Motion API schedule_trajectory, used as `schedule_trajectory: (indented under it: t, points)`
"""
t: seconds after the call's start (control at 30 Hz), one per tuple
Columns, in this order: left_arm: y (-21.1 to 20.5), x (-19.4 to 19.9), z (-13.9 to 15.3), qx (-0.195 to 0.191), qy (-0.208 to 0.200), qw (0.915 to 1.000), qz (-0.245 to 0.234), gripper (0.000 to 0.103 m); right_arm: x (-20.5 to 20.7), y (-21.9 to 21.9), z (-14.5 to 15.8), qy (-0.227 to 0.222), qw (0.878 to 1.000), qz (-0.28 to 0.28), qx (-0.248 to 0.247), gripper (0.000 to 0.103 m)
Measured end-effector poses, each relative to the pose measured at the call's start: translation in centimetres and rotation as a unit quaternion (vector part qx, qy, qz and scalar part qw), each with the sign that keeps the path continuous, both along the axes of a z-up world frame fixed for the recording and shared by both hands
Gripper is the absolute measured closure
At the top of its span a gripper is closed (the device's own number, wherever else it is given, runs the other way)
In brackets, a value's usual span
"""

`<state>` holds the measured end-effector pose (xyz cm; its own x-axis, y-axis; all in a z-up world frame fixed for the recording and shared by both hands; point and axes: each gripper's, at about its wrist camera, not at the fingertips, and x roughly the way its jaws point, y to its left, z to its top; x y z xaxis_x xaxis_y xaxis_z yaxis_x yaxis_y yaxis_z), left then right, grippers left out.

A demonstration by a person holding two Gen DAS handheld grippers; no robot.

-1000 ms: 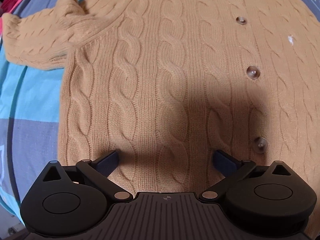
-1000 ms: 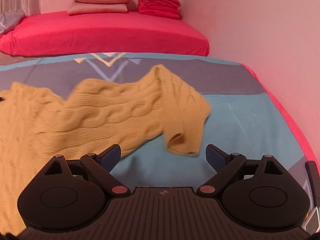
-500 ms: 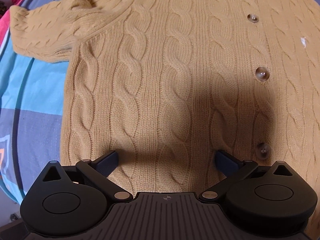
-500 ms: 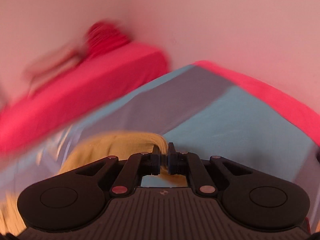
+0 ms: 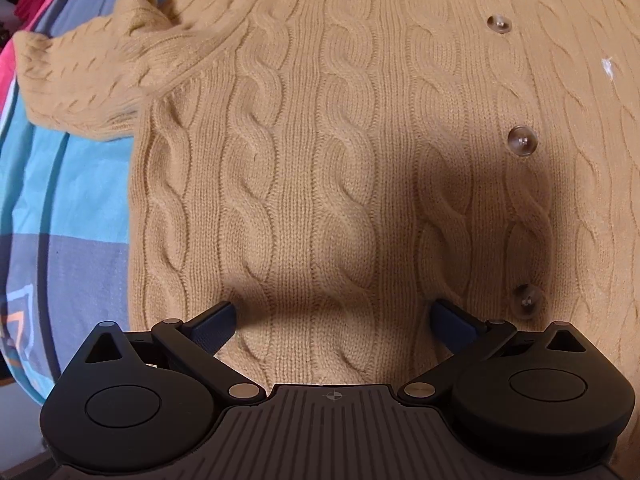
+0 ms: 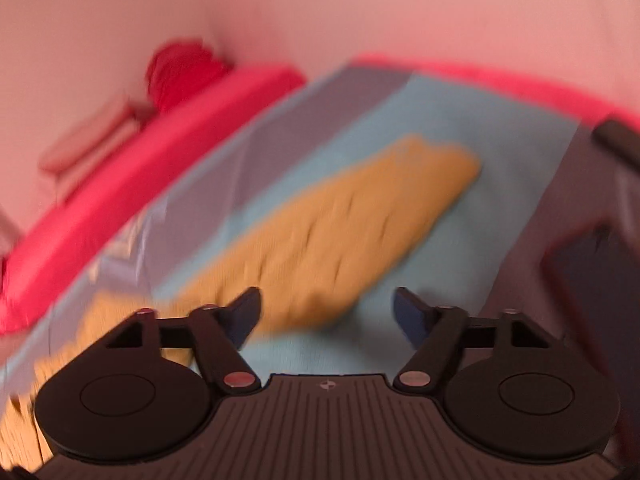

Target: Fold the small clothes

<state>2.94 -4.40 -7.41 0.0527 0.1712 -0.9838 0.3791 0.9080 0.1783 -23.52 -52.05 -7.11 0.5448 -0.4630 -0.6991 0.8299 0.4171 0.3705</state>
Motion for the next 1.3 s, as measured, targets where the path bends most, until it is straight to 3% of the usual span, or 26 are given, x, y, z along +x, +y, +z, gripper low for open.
schedule_trajectory:
  t: [0.07, 0.17, 0.37, 0.47, 0.57, 0.63, 0.77, 0.83, 0.93, 0.97, 1.07, 1.17, 1.23, 1.27, 1.3]
  points:
    - [-0.2, -0.2, 0.0, 0.003, -0.003, 1.0, -0.002, 0.0, 1.2, -0.3, -1.0, 0.0, 1.0, -0.007, 0.026, 0.035]
    - [-0.4, -0.2, -0.1, 0.001, -0.003, 1.0, 0.004, 0.0, 2.5, -1.2, -0.8, 0.009, 1.0, -0.009, 0.024, 0.035]
    - [0.5, -0.3, -0.3, -0.017, -0.003, 0.9994, 0.031, 0.0, 7.4, -7.3, 0.3, 0.037, 0.999, 0.001, 0.037, 0.033]
    - [1.0, -0.3, -0.4, -0.025, -0.003, 0.9986, 0.046, 0.0, 8.9, -11.3, 1.5, -0.041, 0.996, 0.02, 0.08, 0.031]
    - [1.2, -0.4, -0.5, -0.027, -0.004, 0.9984, 0.05, 0.0, 8.8, -13.4, 2.9, -0.19, 0.977, 0.028, 0.091, 0.031]
    - [1.2, -0.3, -0.6, -0.026, -0.005, 0.9985, 0.049, 0.0, 8.3, -13.1, 3.9, -0.213, 0.974, 0.029, 0.069, 0.026]
    - [1.3, -0.7, -0.5, -0.026, -0.006, 0.9983, 0.051, 0.0, 6.2, -10.5, 2.8, -0.185, 0.98, 0.042, 0.054, 0.023]
    - [1.8, -0.8, -0.3, -0.025, -0.006, 0.9983, 0.052, 0.0, 5.4, -9.1, 1.2, -0.144, 0.987, 0.034, 0.062, 0.023]
    - [1.7, -0.7, -0.3, -0.022, -0.005, 0.9987, 0.046, 0.0, 5.5, -8.4, -1.7, -0.098, 0.989, 0.038, 0.1, 0.032]
    - [1.6, -0.7, -0.3, -0.021, -0.004, 0.9988, 0.044, 0.0, 5.7, -8.5, -2.5, -0.094, 0.988, 0.03, 0.116, 0.037]
    - [1.3, -0.8, -0.2, -0.02, -0.002, 0.9989, 0.042, 0.0, 6.0, -9.4, -2.9, -0.13, 0.984, 0.008, 0.12, 0.037]
    - [1.1, -0.8, -0.2, -0.021, 0.0, 0.9989, 0.042, 0.0, 8.0, -10.8, -2.9, -0.143, 0.983, 0.001, 0.116, 0.026]
    - [1.1, -0.8, -0.1, -0.021, 0.0, 0.9989, 0.042, 0.0, 9.4, -11.7, -2.7, -0.132, 0.985, -0.004, 0.114, 0.026]
    - [1.1, -0.8, -0.1, -0.021, 0.0, 0.9989, 0.042, 0.0, 10.0, -12.0, -2.8, -0.13, 0.985, -0.004, 0.116, 0.026]
    - [1.0, -0.7, -0.1, -0.021, 0.0, 0.9989, 0.041, 0.0, 10.5, -12.4, -3.1, -0.128, 0.984, -0.008, 0.122, 0.037]
